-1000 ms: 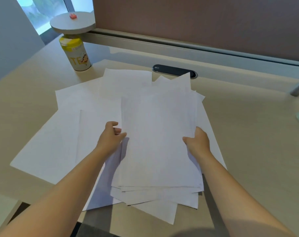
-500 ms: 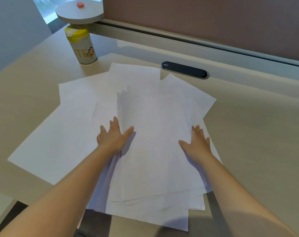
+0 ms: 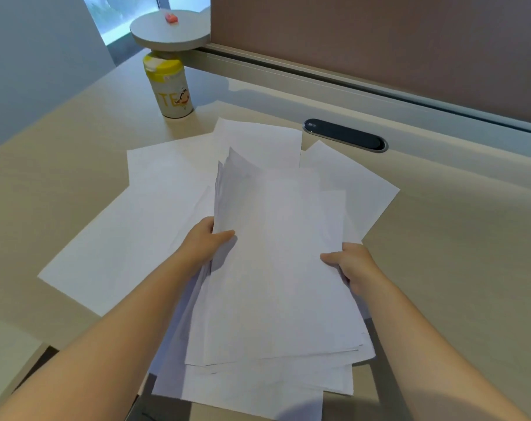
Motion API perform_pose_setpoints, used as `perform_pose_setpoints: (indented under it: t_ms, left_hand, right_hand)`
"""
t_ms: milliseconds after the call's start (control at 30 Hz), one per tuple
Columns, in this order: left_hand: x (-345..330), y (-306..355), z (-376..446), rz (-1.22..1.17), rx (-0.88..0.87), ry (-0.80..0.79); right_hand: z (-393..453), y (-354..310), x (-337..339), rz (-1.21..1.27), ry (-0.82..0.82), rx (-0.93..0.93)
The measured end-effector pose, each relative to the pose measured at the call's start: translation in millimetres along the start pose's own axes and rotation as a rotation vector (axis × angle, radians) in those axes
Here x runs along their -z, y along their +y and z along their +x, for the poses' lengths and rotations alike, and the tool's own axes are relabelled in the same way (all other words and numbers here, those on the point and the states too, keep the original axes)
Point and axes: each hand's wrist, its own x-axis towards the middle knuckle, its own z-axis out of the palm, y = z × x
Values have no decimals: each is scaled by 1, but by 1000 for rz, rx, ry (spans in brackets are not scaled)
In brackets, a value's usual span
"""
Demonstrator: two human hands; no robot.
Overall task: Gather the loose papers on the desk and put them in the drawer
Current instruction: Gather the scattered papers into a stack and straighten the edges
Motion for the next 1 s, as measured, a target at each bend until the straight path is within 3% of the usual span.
perform_pose_setpoints:
  t_ms: [233, 367, 500, 667, 767, 867, 1000]
  left_hand:
    - [2, -9, 7, 275, 22, 48]
    - [-10, -14, 9, 724, 29, 34]
    - [-19, -24, 8, 904, 77, 26]
    - [-19, -17, 10, 961, -26, 154]
    - [-34, -7, 4, 914, -81, 125]
    - [-46, -10, 0, 902, 2, 20]
    - [-31, -20, 3, 900, 100, 30]
  right_hand:
    - [-5, -8, 28, 111, 280, 202]
    - [-6, 1, 59, -117, 436, 211]
    - [-9, 13, 69, -283, 505, 171]
    - [-11, 14, 64, -277, 473, 163]
    - [-10, 13, 56, -253, 450, 184]
    - [-10, 15, 49, -245, 422, 194]
    - [-10, 21, 43, -274, 380, 170]
